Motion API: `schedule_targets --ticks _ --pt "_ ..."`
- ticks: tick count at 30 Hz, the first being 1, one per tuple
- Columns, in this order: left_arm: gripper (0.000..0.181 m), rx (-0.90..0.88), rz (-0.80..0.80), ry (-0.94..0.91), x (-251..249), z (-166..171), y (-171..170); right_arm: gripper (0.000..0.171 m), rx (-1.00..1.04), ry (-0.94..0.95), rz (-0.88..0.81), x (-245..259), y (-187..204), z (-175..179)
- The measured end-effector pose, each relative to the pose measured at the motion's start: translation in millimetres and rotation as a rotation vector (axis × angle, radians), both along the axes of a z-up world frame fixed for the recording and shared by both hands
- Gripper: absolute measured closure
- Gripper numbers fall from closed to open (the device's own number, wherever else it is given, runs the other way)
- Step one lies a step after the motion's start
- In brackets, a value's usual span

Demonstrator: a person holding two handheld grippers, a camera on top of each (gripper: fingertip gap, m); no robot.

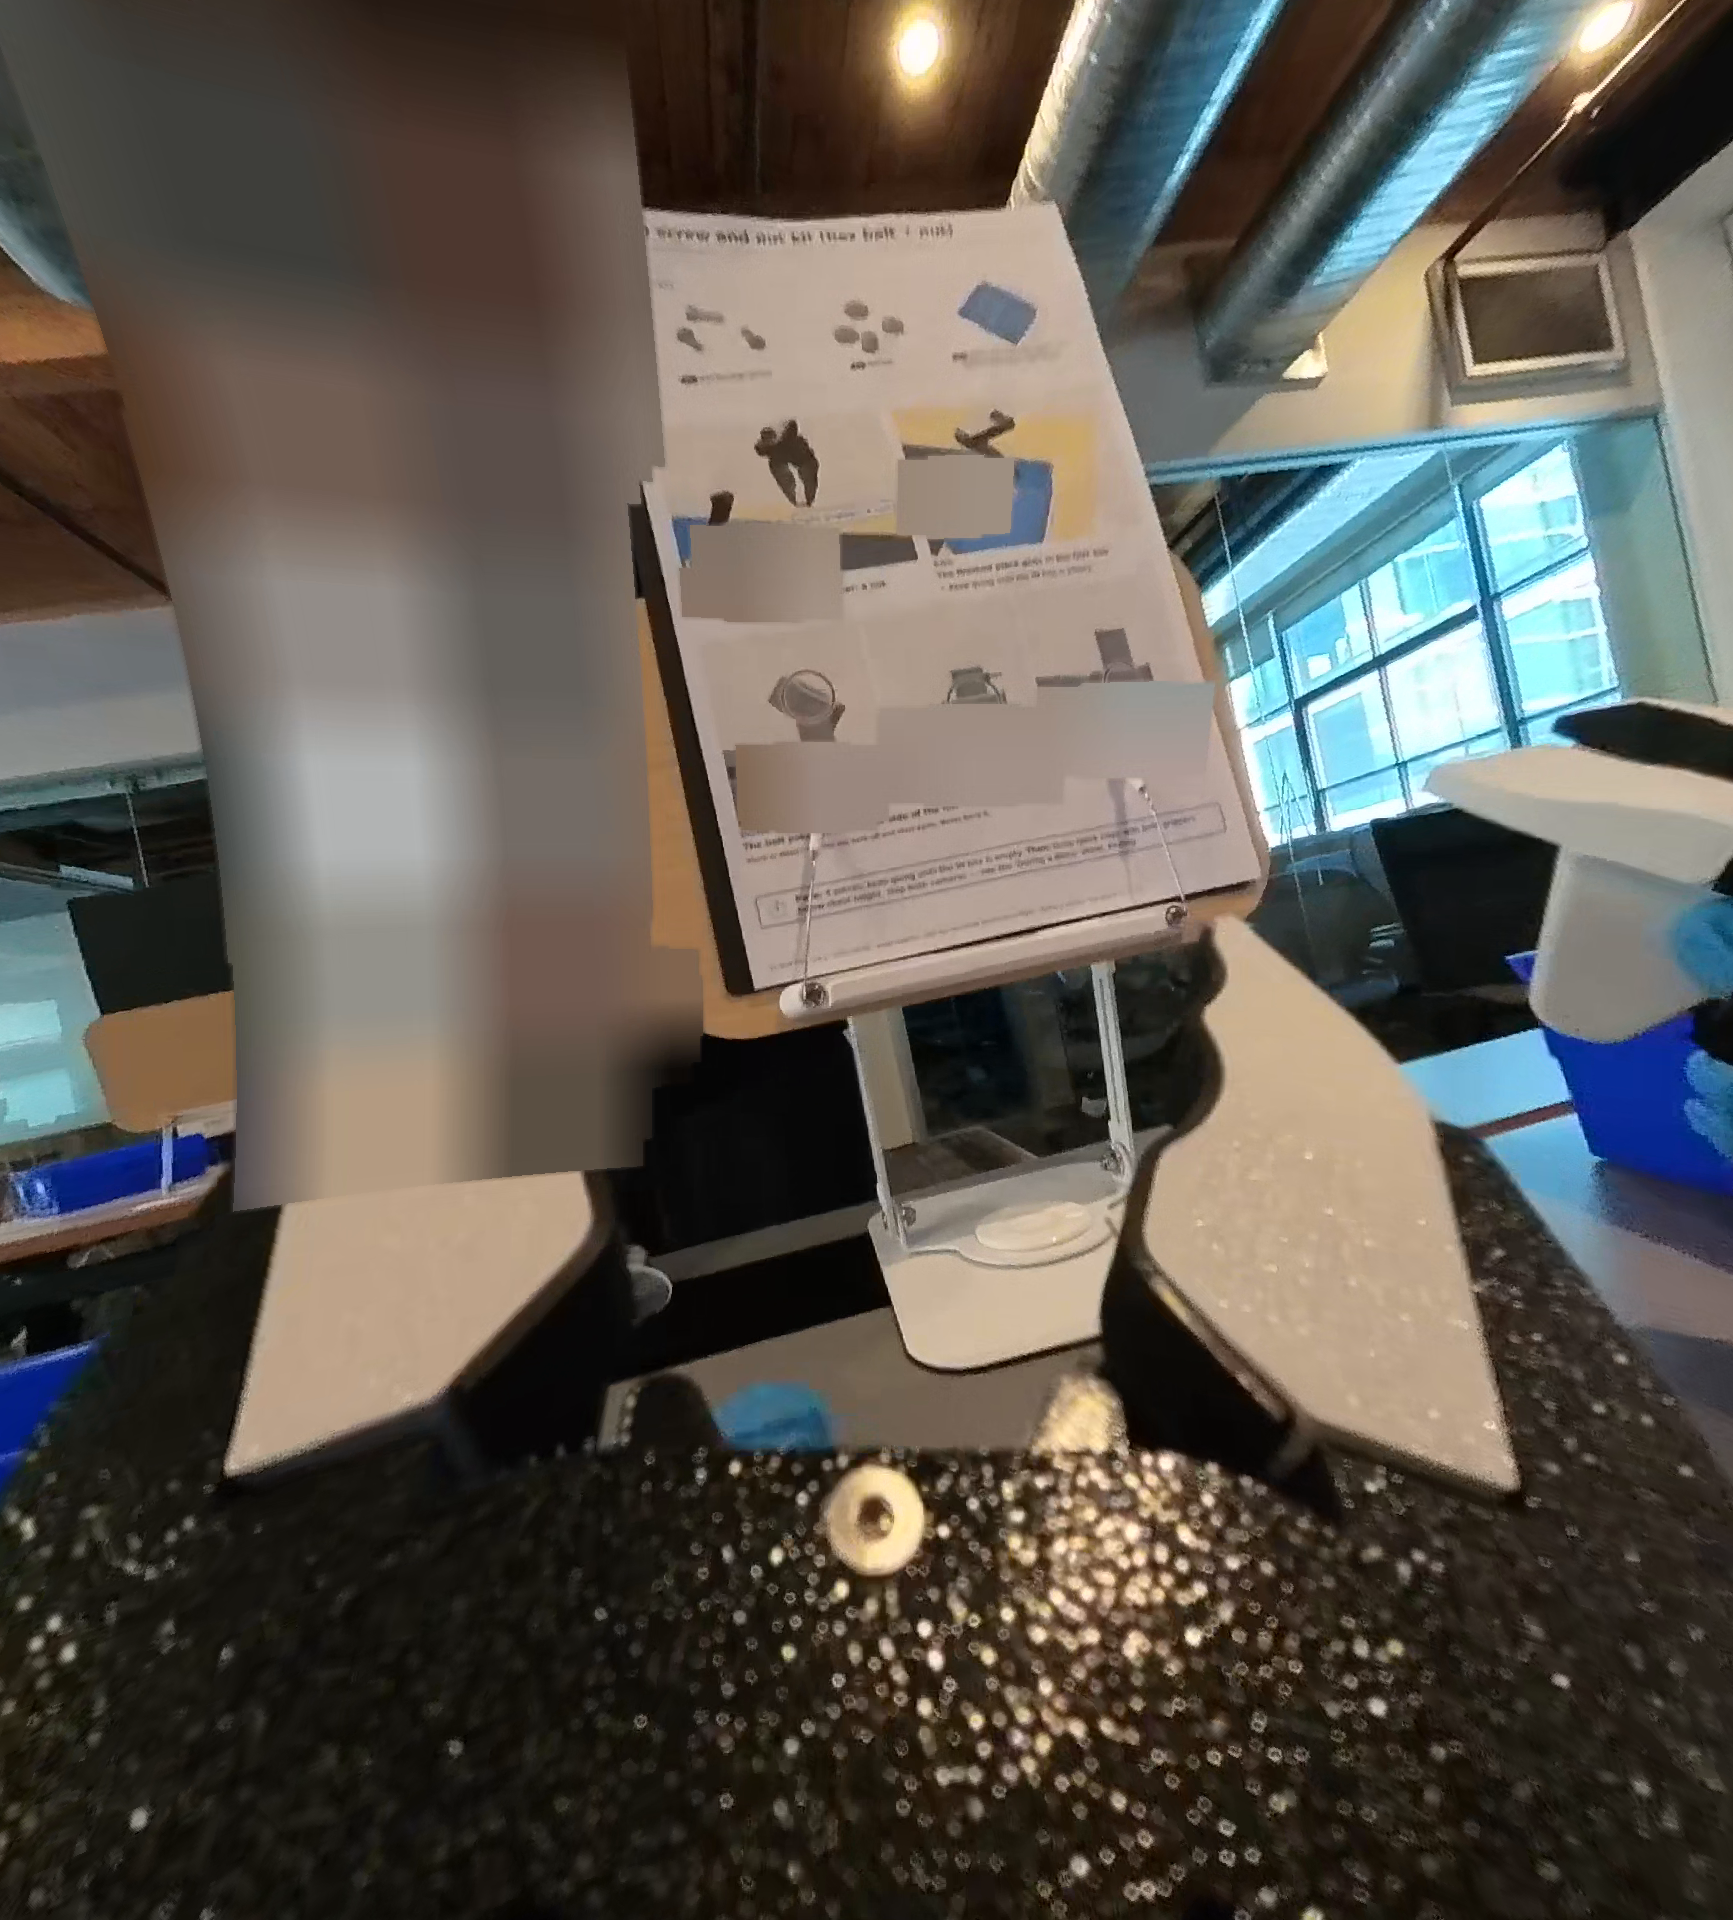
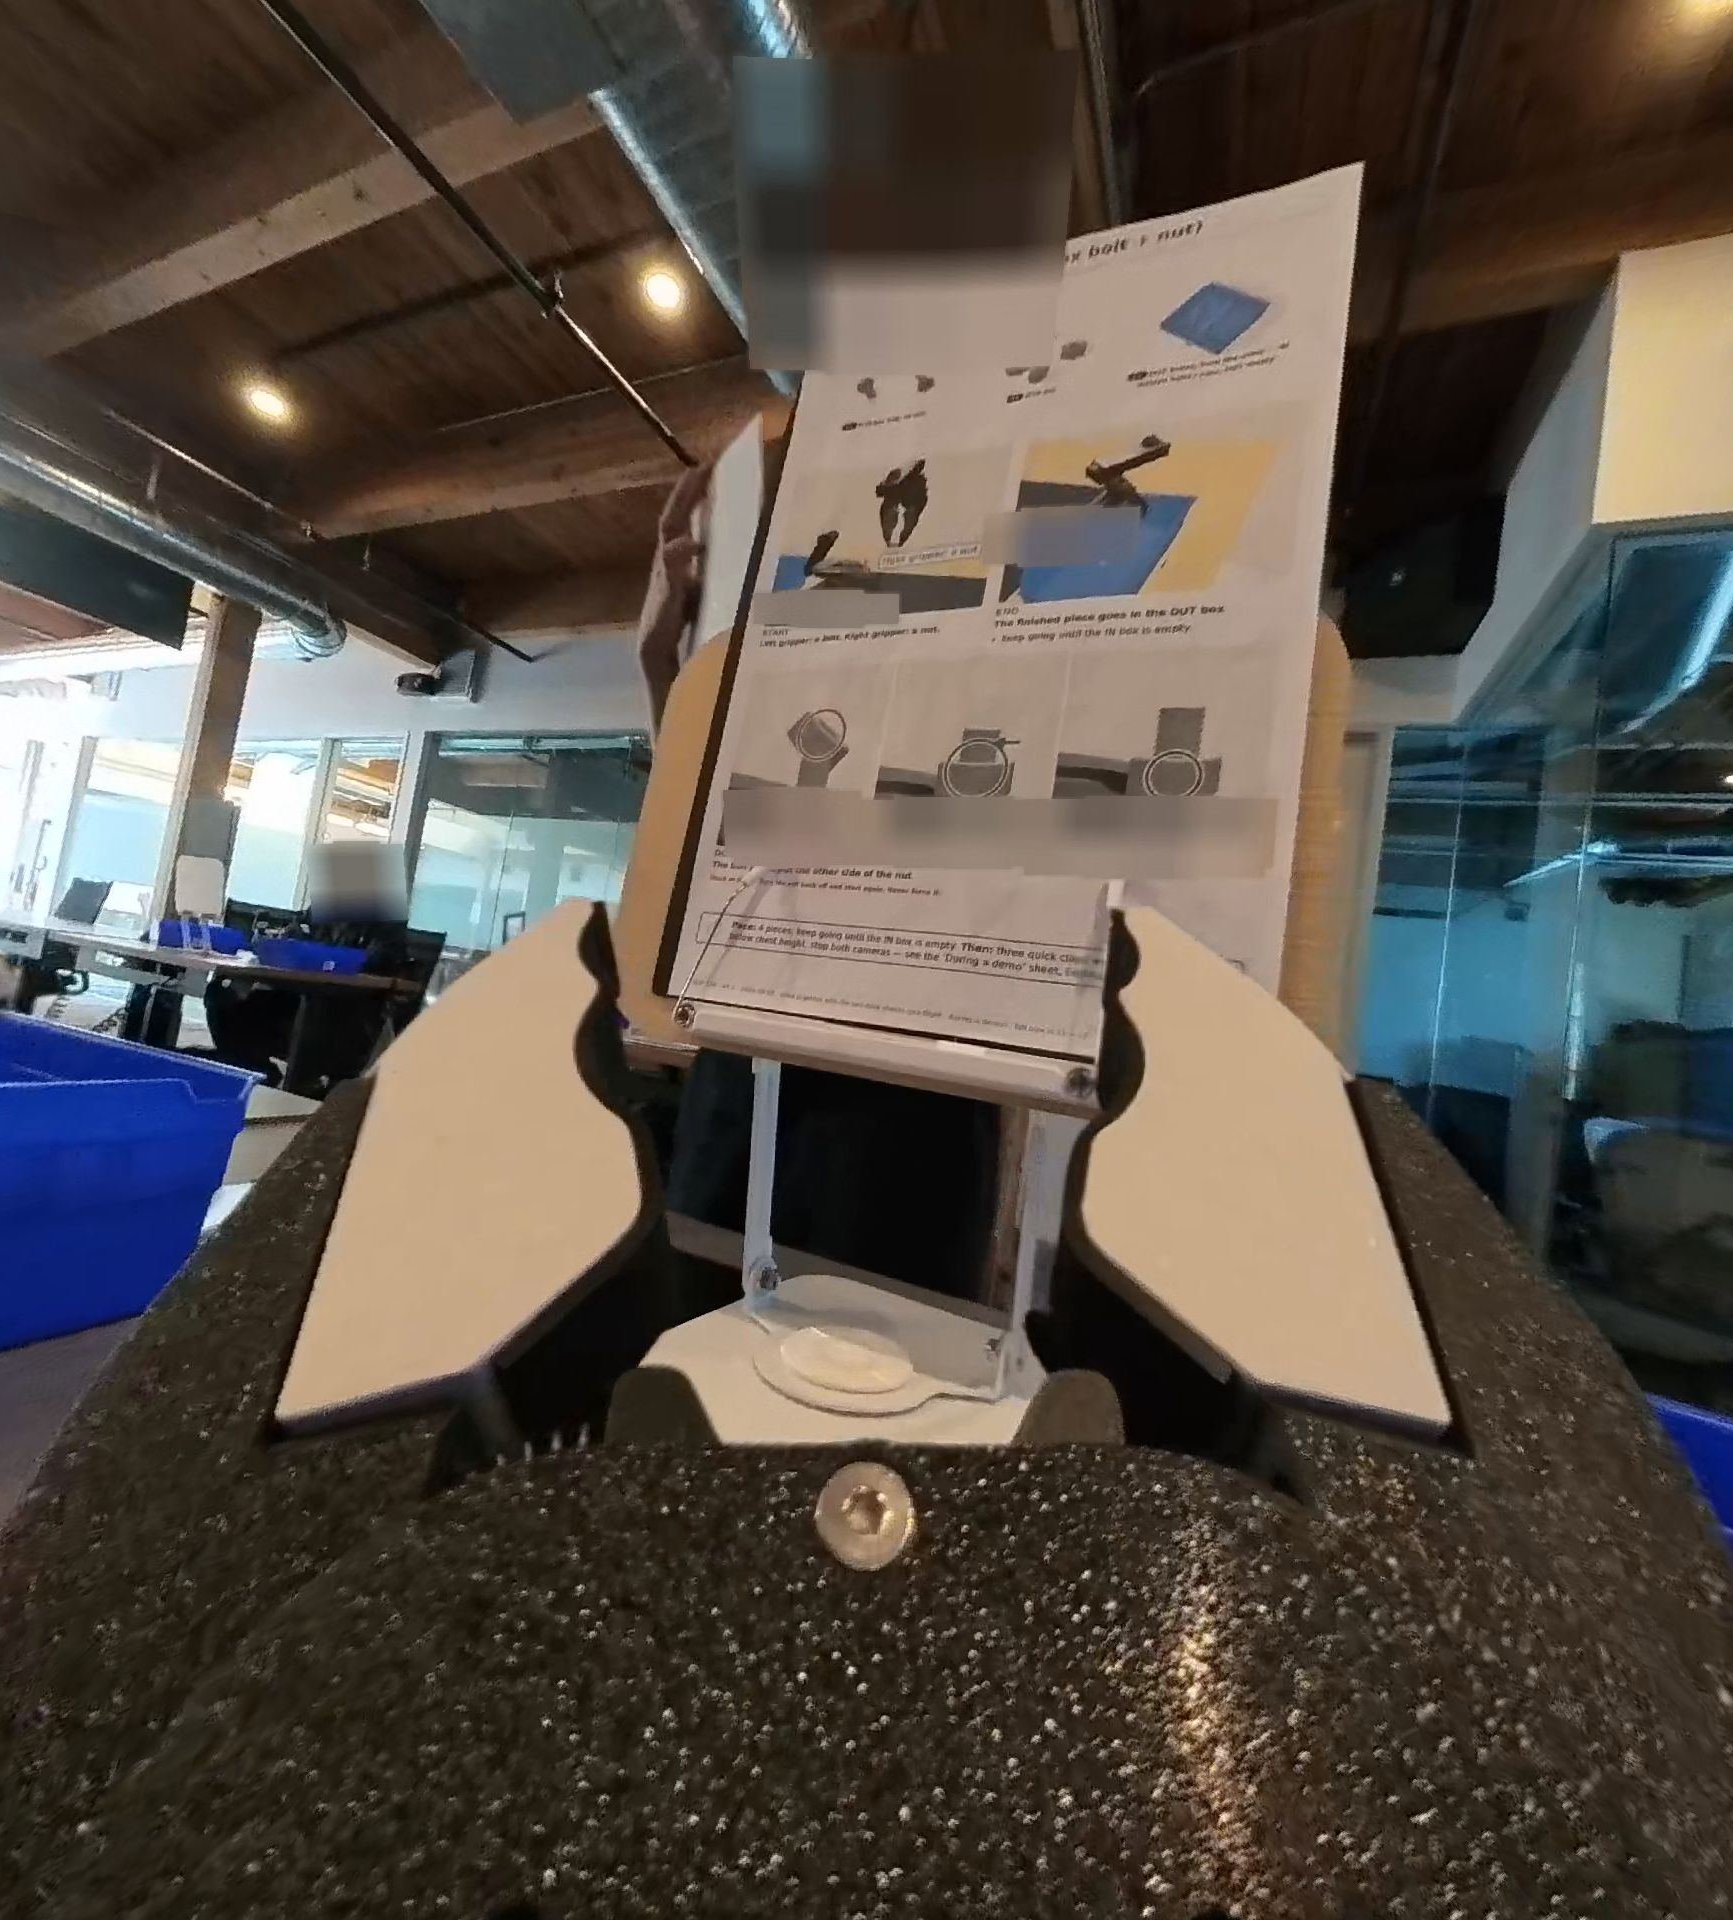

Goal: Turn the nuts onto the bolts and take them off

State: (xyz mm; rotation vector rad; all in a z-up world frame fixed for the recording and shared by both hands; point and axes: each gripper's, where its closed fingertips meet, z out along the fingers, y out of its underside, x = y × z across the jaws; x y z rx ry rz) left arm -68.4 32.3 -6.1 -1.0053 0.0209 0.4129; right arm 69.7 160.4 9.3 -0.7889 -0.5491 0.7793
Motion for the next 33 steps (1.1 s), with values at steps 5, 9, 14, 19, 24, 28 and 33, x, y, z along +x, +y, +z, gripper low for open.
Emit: schedule_targets --ticks 5,9,14,19,24,28,33 --pt "0.058 0.034 -0.005 0.020 -0.5 0.1 2.0 0.067 0.015 0.000 -0.059 2.6 12.6 -5.6" --pt "0.057 0.015 0.010 0.004 -6.6 -4.1 6.9 0.060 0.013 -0.002 -0.071 -0.1 18.8 -12.3" --pt "0.057 -0.019 0.048 -0.030 -18.7 -10.7 12.0 0.059 -0.041 -0.023 -0.069 -4.7 29.6 -21.5" --pt "0.067 -0.070 0.046 -0.082 -25.2 -19.3 19.5 0.067 -0.086 -0.058 -0.078 -8.1 37.7 -28.8" --pt "0.097 -0.160 -0.057 -0.152 -12.0 -29.3 29.8 0.087 -0.140 -0.115 -0.142 -9.2 46.9 -37.6" --pt "0.125 -0.236 -0.113 -0.179 -2.8 -37.0 34.6 0.111 -0.222 -0.137 -0.192 -6.5 51.5 -44.1" --pt "0.134 -0.301 -0.117 -0.224 -5.9 -46.8 38.3 0.123 -0.298 -0.166 -0.208 -15.2 38.2 -52.6"
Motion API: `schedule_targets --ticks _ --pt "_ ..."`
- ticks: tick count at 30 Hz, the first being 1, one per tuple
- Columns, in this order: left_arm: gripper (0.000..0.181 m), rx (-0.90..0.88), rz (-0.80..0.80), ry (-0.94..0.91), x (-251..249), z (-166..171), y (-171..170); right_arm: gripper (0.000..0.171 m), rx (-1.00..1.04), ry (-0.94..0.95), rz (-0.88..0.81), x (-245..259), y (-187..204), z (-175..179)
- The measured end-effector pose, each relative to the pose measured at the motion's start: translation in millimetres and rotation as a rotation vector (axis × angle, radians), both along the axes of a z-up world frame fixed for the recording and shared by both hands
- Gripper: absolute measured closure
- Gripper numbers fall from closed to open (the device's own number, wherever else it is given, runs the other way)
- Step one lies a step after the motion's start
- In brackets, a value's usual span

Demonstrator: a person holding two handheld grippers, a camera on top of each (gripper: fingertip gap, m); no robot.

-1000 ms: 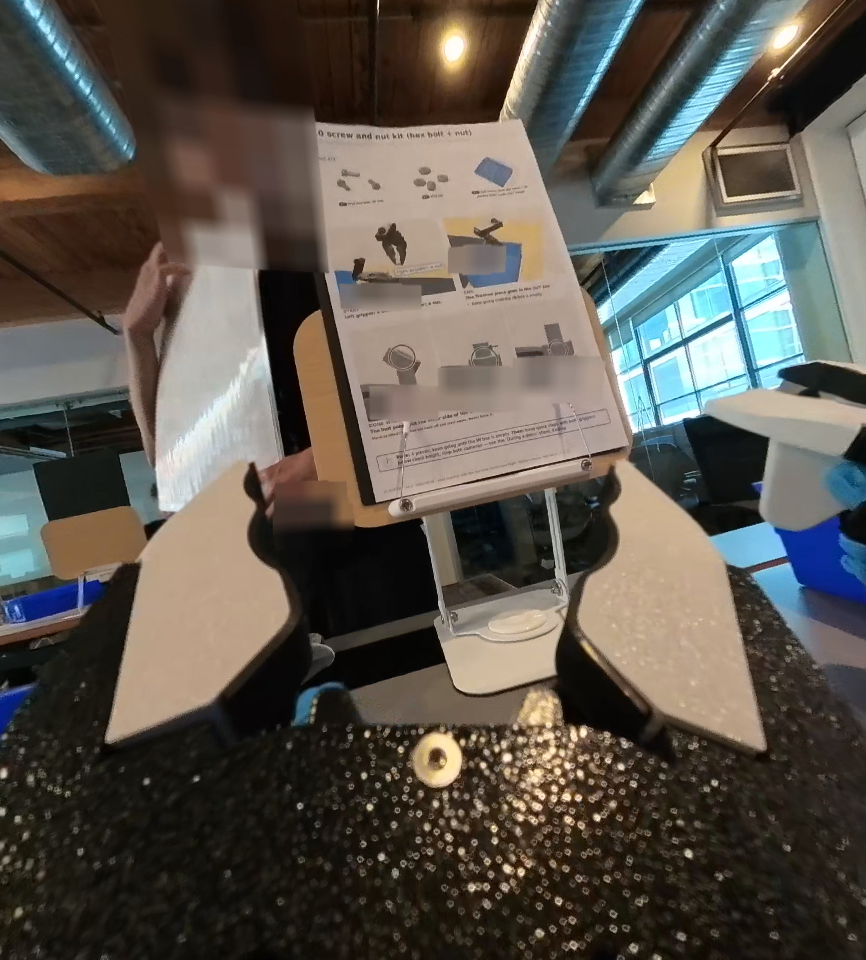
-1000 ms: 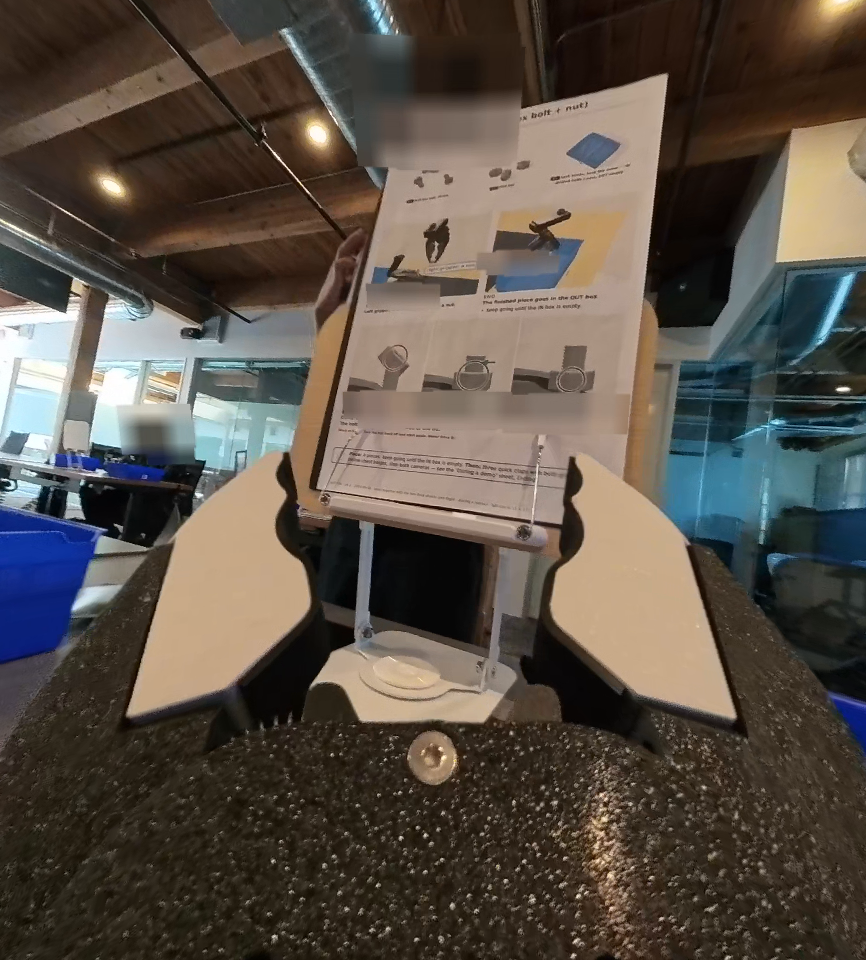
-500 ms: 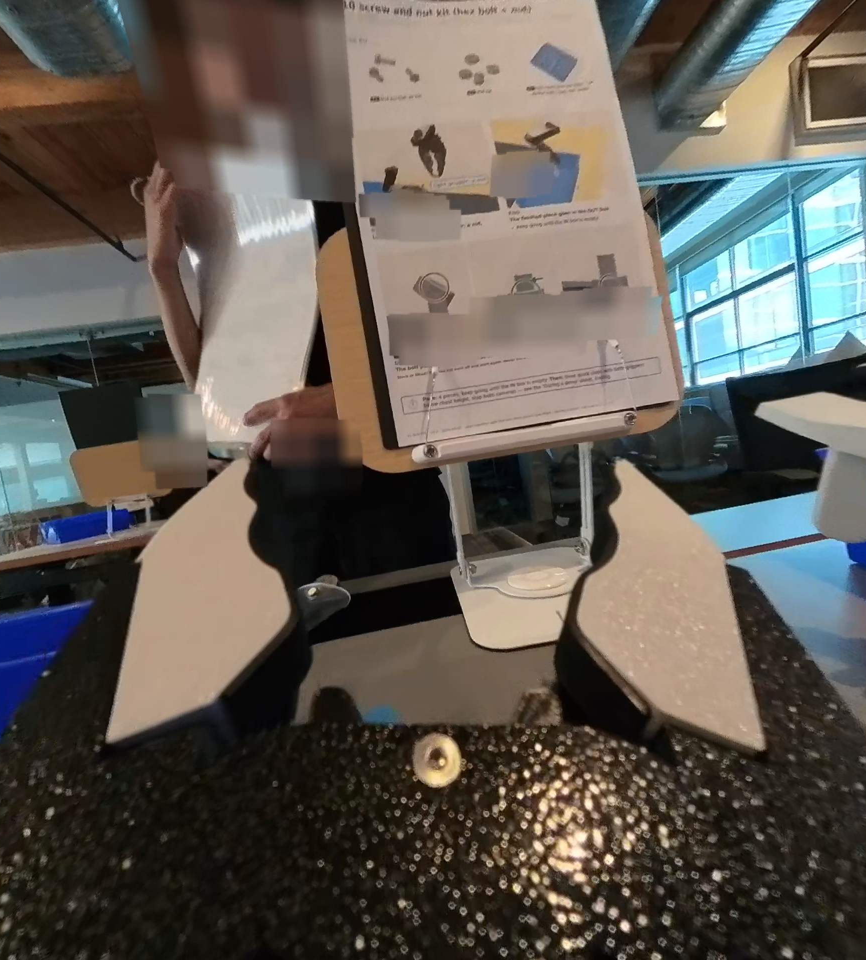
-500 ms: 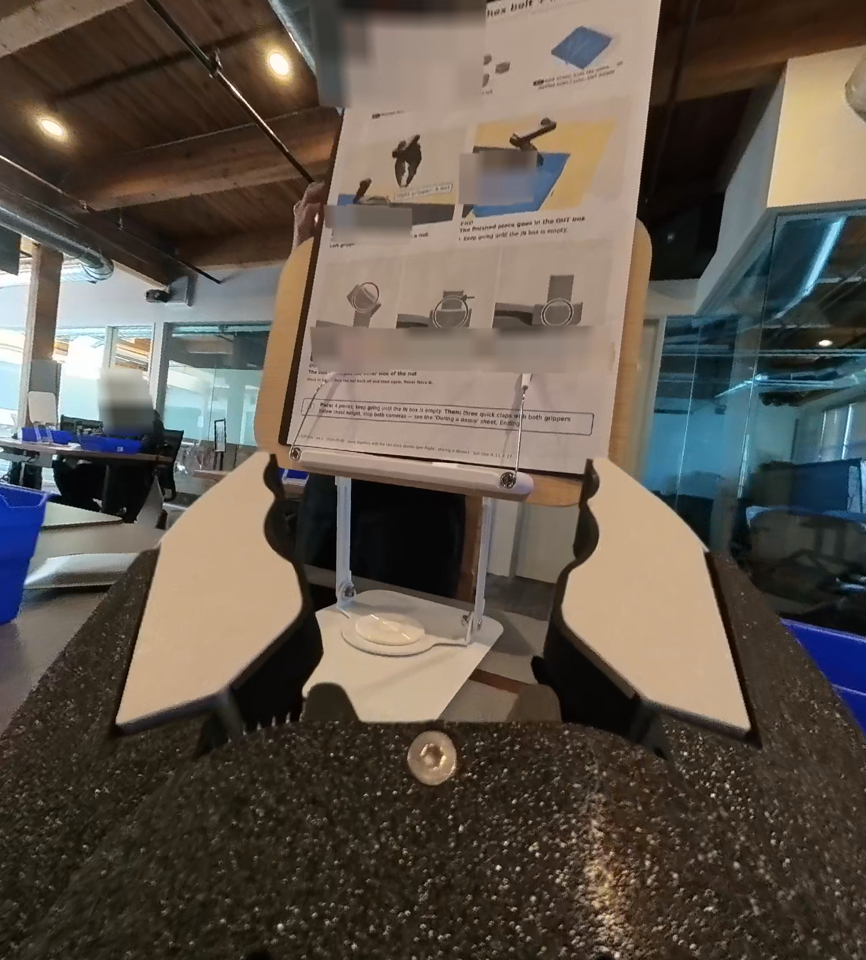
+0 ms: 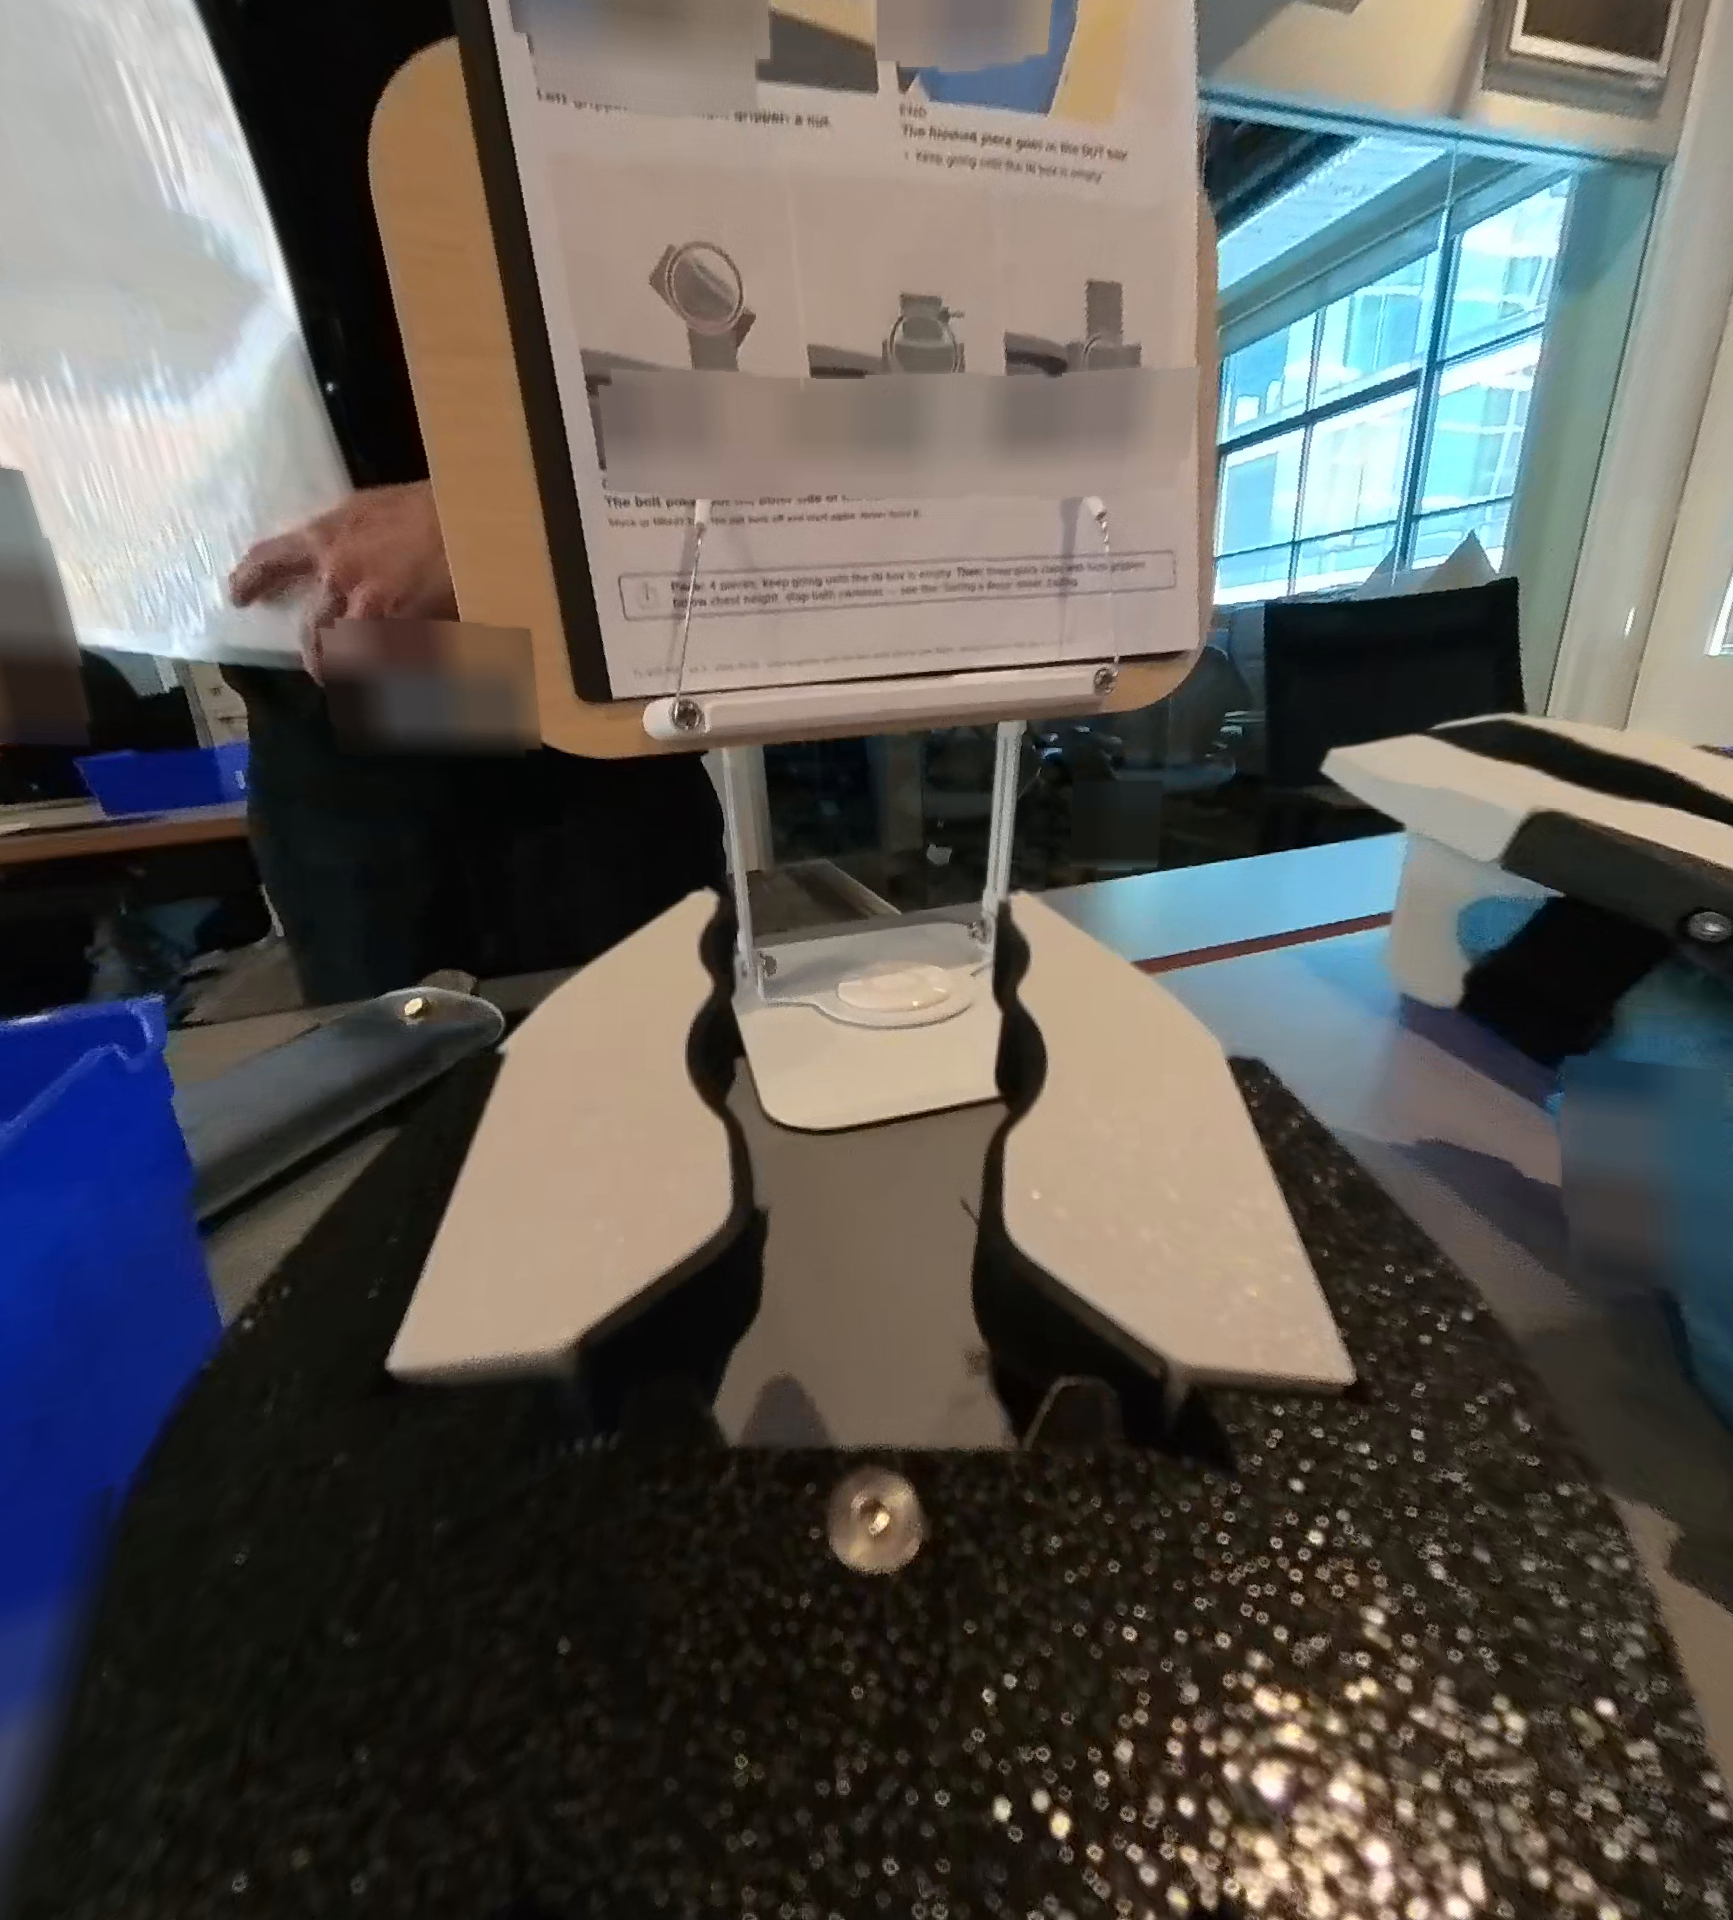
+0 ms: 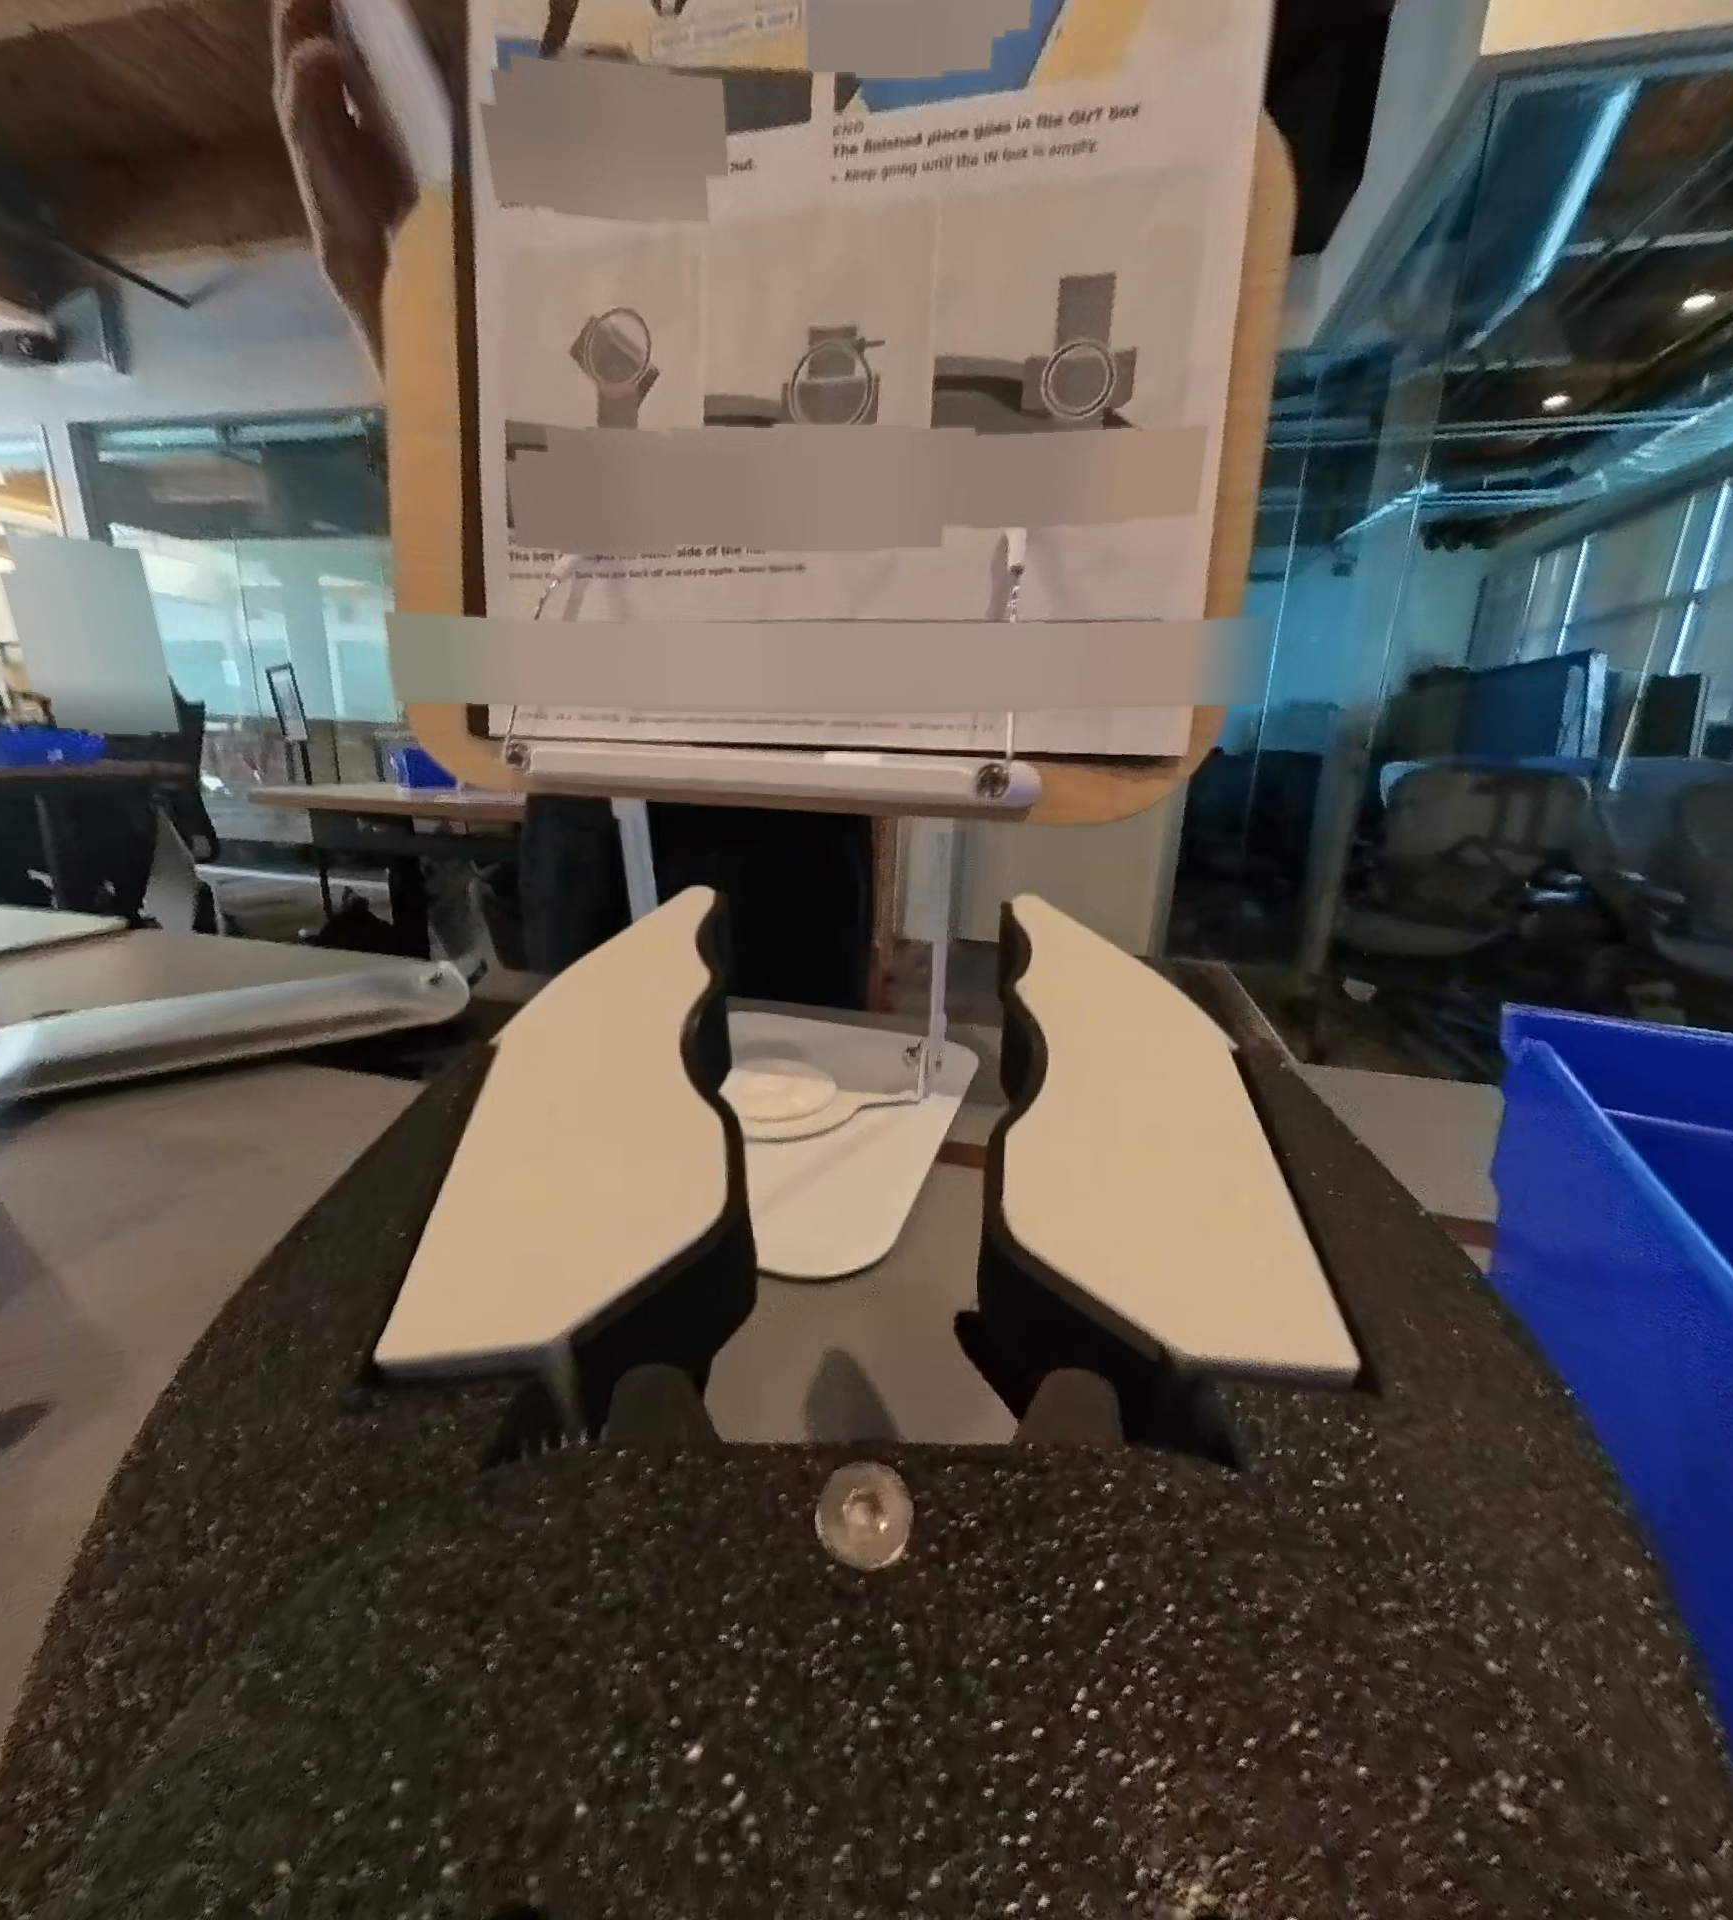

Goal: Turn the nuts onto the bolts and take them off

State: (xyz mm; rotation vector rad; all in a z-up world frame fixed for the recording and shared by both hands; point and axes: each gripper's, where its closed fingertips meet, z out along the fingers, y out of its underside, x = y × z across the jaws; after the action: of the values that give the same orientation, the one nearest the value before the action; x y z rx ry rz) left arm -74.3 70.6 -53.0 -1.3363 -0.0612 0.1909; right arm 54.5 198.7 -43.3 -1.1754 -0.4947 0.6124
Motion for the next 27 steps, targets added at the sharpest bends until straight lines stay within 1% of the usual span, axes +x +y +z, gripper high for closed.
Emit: schedule_targets --ticks 5,7,9,12,13,14,16,18,21,24,27 --pt "0.134 -0.079 0.029 -0.005 -4.3 -11.3 3.0 0.124 0.050 -0.152 0.005 -13.2 -23.8 -6.7" --pt "0.138 -0.091 0.025 0.002 -2.2 -12.4 2.6 0.129 0.088 -0.194 0.001 -16.5 -28.3 -6.4" --pt "0.146 -0.092 0.026 0.002 -1.4 -12.4 0.3 0.134 0.091 -0.200 0.025 -19.8 -31.7 -6.3" --pt "0.159 -0.084 0.030 -0.037 -4.1 -12.1 -4.6 0.150 0.094 -0.164 0.066 -19.0 -36.8 -1.8" --pt "0.162 -0.084 0.036 -0.056 -6.2 -13.0 -5.4 0.162 0.085 -0.162 0.083 -18.9 -37.6 -2.1" --pt "0.165 -0.085 0.046 -0.076 -8.7 -14.4 -5.5 0.170 0.074 -0.158 0.104 -19.6 -38.4 -3.2" --pt "0.170 -0.083 0.074 -0.112 -14.8 -16.7 -3.7 0.171 0.025 -0.114 0.112 -19.1 -36.2 -4.5" --pt "0.175 -0.080 0.099 -0.146 -20.1 -18.8 0.3 0.171 -0.041 -0.028 0.108 -20.5 -35.4 -3.3" --pt "0.181 -0.059 0.116 -0.181 -23.3 -18.3 6.4 0.171 -0.062 0.059 0.068 -29.0 -35.8 0.5" --pt "0.181 -0.066 0.123 -0.187 -25.5 -20.3 13.1 0.171 -0.067 0.018 0.074 -56.2 -32.1 -5.3" --pt "0.181 -0.071 0.122 -0.197 -28.6 -21.9 15.4 0.171 -0.130 -0.096 0.101 -86.6 -16.9 -22.5"
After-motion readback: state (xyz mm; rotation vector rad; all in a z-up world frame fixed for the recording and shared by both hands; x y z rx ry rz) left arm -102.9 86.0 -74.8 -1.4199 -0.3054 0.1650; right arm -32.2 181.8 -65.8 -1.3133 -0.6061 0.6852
